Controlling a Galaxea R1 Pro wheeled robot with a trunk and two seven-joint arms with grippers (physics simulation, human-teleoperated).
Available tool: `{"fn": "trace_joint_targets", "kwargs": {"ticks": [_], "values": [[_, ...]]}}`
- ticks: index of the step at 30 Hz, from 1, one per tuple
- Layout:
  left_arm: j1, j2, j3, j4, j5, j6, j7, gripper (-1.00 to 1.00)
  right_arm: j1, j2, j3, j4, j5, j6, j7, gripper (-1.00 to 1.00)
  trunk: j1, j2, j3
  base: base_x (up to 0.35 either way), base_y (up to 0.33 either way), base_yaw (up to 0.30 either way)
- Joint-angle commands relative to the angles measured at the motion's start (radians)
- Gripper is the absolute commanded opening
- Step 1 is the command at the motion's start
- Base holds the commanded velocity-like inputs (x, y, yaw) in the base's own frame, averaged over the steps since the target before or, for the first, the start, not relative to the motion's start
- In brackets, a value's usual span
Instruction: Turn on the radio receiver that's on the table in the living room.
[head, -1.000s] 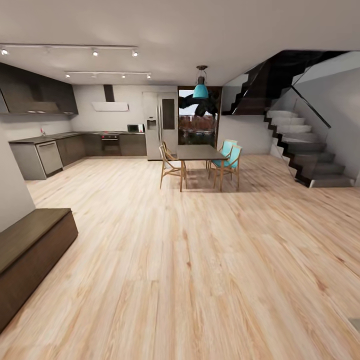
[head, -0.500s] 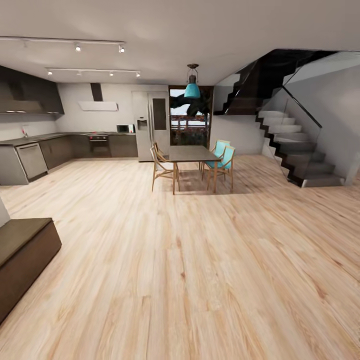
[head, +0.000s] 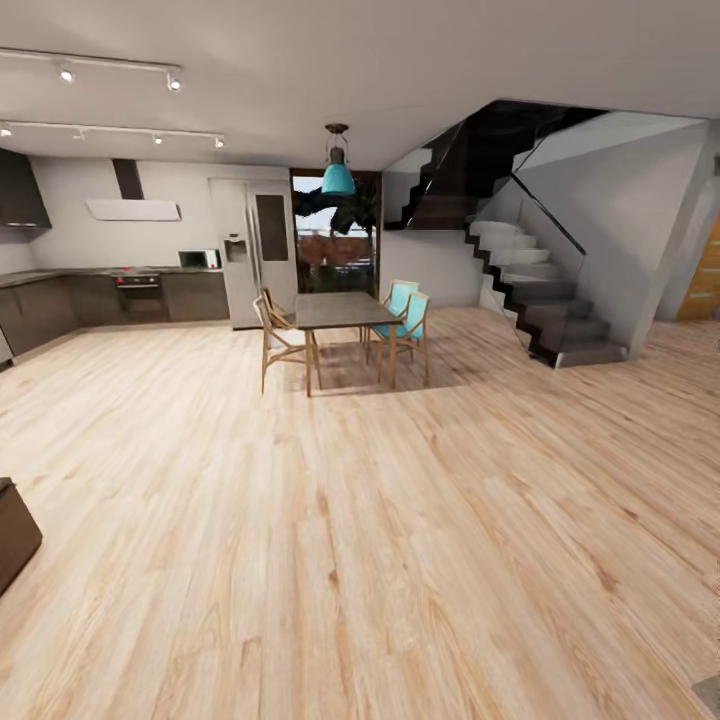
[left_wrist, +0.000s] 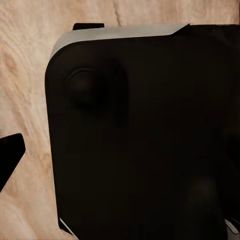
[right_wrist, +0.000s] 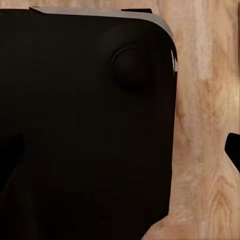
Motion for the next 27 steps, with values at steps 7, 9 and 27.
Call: {"fn": "trace_joint_targets", "kwargs": {"ticks": [7,9,27], "values": [[0.0,0.0,0.0,0.0,0.0,0.0,0.0,1.0,0.0,0.0,0.0,0.0,0.0,0.0,0.0,1.0,0.0,0.0,0.0,0.323,0.0,-0.254],[0.0,0.0,0.0,0.0,0.0,0.0,0.0,1.0,0.001,0.0,0.0,0.0,0.0,0.0,0.0,1.0,0.0,0.0,0.0,0.323,0.0,-0.254],[0.0,0.0,0.0,0.0,0.0,0.0,0.0,1.0,0.0,0.0,0.0,0.0,-0.001,0.004,0.0,1.0,0.0,0.0,0.0,0.323,0.0,-0.214]]}}
